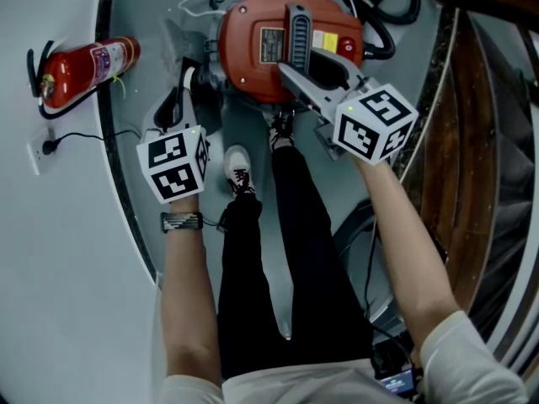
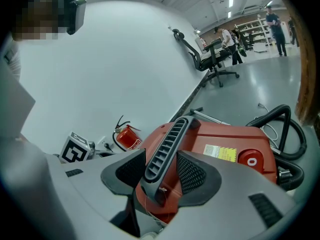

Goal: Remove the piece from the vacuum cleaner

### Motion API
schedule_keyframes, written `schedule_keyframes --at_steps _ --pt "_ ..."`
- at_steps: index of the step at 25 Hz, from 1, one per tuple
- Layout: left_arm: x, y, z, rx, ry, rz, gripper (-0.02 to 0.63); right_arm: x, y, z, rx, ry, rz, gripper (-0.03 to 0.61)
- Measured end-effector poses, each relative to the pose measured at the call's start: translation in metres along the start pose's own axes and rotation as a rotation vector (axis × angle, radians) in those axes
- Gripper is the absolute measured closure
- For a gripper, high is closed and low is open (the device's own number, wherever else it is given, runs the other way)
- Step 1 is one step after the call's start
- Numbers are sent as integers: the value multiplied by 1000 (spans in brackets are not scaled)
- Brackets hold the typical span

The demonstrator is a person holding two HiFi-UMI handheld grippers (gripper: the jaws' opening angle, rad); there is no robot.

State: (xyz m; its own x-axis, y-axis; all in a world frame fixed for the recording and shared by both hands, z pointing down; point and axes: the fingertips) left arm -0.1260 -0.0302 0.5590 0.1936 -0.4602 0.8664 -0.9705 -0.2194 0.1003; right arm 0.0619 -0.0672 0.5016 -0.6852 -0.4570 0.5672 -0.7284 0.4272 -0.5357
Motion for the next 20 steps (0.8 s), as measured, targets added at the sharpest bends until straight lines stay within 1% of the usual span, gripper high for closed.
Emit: schedule_keyframes --at_steps 20 --pt "0 3 0 -3 -3 -1 575 -1 0 0 -9 -8 -5 377"
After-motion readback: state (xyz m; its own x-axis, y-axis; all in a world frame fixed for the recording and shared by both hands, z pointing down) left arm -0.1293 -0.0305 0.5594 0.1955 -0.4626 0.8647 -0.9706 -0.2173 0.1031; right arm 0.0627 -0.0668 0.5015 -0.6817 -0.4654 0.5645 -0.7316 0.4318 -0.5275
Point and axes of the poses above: the fingertips, and each gripper's own axes: x forward along the fingers, y to its left, z out of its top, and after that the axes turned 3 degrees about y, right-handed
